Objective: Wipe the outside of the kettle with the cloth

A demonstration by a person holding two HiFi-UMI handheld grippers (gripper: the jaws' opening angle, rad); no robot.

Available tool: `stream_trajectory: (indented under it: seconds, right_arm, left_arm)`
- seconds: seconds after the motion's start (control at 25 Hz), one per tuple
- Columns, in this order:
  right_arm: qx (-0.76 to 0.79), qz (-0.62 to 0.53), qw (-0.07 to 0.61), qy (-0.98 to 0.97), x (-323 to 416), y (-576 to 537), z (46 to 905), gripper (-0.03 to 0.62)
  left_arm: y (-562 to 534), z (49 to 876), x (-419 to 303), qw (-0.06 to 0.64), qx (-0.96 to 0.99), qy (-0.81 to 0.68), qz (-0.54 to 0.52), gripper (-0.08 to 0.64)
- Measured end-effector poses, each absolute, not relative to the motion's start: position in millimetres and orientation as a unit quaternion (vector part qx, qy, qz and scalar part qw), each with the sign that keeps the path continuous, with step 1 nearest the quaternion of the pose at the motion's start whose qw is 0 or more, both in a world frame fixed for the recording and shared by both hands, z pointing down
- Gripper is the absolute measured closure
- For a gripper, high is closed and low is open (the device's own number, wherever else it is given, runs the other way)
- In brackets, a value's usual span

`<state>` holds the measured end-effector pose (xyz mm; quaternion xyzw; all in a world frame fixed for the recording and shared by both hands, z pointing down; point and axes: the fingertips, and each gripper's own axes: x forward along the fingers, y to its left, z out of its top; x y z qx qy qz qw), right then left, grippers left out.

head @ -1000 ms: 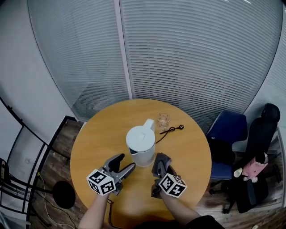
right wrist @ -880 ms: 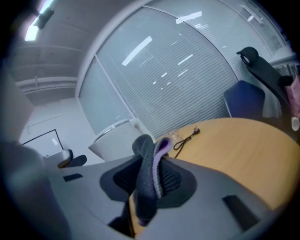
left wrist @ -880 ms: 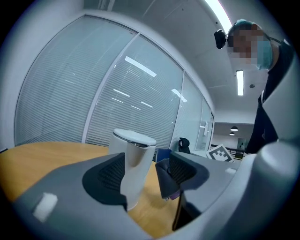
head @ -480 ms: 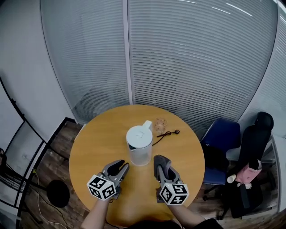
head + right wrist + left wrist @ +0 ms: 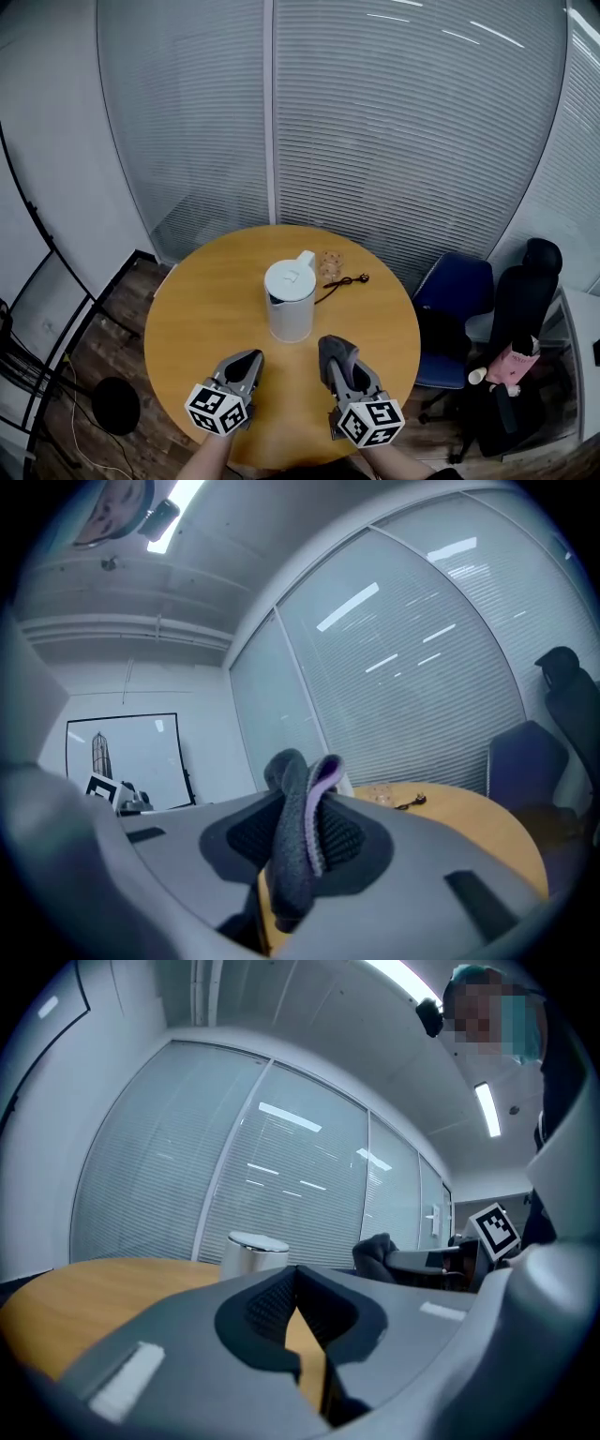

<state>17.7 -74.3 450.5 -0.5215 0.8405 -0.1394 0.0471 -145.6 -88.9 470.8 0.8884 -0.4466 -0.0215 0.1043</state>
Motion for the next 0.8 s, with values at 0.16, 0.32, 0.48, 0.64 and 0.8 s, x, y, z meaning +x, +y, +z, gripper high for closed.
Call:
stream_trajectory:
  seconds: [0.16, 0.32, 0.48, 0.64, 0.8]
  right_arm:
    - [-0.522, -0.131, 0.041, 0.842, 22.7, -47.9, 447.0, 0.502]
    - [-0.522, -0.122, 0.031, 0.843, 29.2, -29.9, 445.1, 0.502]
    - [-0.516, -0.117, 0.024, 0.848, 34.5, -15.6, 445.9, 0.502]
    - [-0.497, -0.103, 0.012, 0.862, 45.6, -1.5, 444.5, 0.502]
    - [-0.484, -0.094, -0.003, 0.870, 68.3, 16.4, 446.5, 0.502]
  left_arm:
    - [-60.3, 468.7, -137.7, 0.088, 0.893, -0.441, -0.010, 0.551]
    - [-35.7, 466.6, -131.3, 0.090, 0.892, -0.443, -0.014, 0.551]
    - [-9.0, 468.2, -121.6, 0.079, 0.894, -0.441, 0.000, 0.551]
    - [11.6, 471.1, -109.8, 0.076, 0.884, -0.461, 0.007, 0.551]
    - [31.3, 472.2, -96.3, 0.073, 0.866, -0.494, 0.014, 0.551]
